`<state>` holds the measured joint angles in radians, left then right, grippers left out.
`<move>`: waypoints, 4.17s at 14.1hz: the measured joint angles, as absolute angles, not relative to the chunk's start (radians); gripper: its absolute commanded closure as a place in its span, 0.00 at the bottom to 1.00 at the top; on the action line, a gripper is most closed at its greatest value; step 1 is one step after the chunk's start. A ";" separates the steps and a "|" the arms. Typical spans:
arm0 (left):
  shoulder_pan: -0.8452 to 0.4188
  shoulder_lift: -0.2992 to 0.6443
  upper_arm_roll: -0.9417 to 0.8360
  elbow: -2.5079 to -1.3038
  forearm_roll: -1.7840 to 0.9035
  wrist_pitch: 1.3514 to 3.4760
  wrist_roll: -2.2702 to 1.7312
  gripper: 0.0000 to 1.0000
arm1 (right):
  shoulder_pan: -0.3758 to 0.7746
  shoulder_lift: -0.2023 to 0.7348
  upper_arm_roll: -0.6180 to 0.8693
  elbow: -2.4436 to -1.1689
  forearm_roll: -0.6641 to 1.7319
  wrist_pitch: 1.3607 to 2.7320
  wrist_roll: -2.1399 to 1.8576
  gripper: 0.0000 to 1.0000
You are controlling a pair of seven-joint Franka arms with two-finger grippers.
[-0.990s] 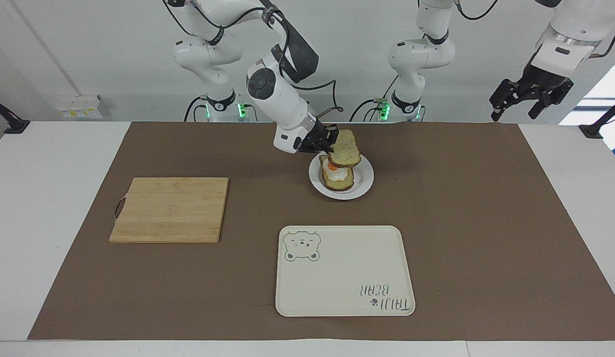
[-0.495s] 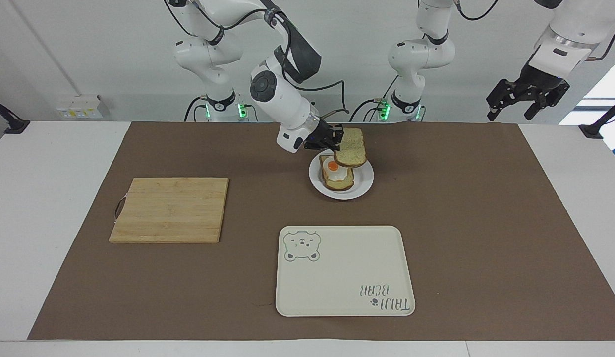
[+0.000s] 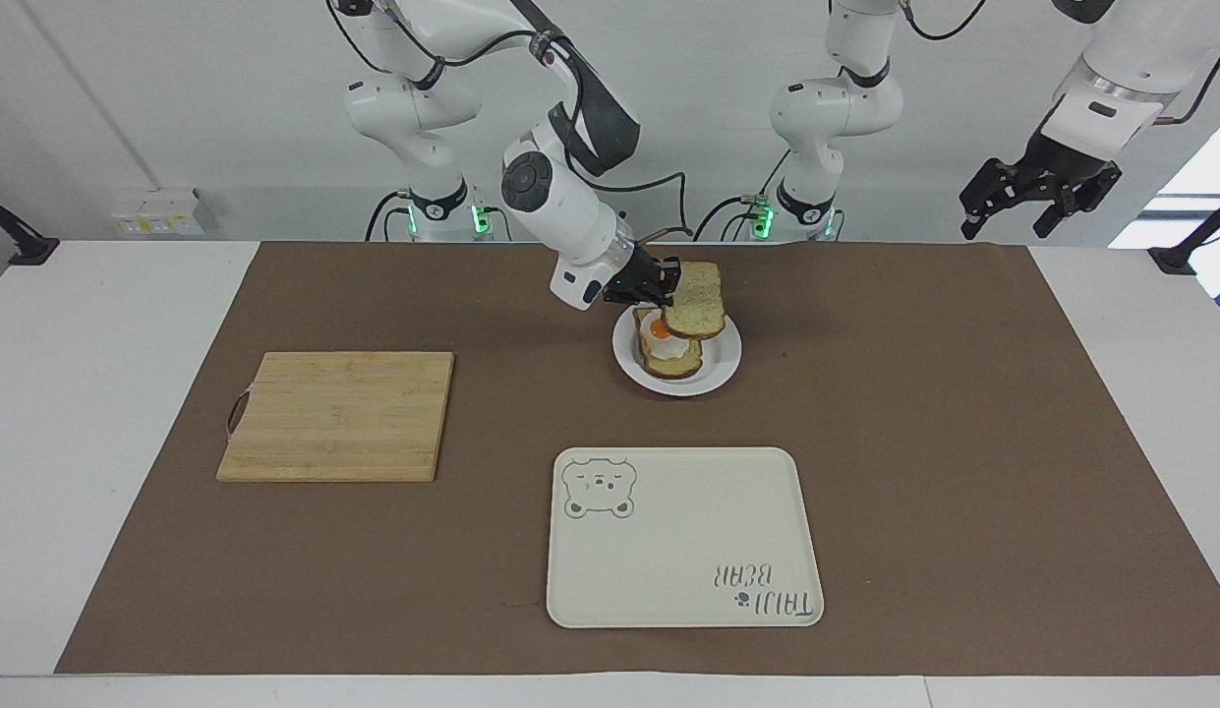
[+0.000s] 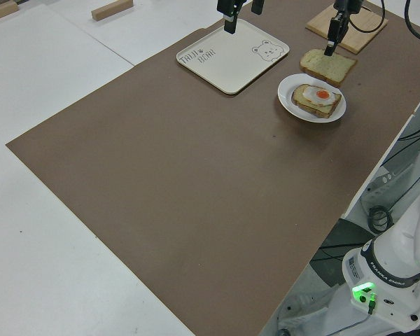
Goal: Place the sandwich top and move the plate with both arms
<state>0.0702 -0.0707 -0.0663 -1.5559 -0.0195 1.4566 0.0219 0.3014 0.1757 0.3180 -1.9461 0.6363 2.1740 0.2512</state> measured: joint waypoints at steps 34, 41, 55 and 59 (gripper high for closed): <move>0.113 -0.094 -0.055 -1.871 -0.430 1.619 0.266 0.00 | 0.265 0.196 0.299 -2.064 0.571 2.361 0.109 0.00; 0.103 -0.091 -0.070 -2.020 -0.495 1.723 0.323 0.00 | 0.125 0.124 0.296 -2.063 0.387 2.339 0.108 0.00; -0.128 -0.082 -0.078 -2.387 -0.769 2.172 0.347 0.00 | -0.011 -0.018 0.290 -1.891 0.189 1.985 0.144 0.00; -0.142 -0.074 -0.077 -2.462 -0.894 2.204 0.472 0.00 | -0.056 -0.062 0.288 -1.807 0.188 1.808 0.146 0.00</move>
<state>-0.1418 -0.0745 -0.0768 -2.4617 -0.8939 2.2040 0.4720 -0.0560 -0.0618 0.2876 -1.8069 0.1883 1.8077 0.1459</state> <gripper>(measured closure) 0.000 0.000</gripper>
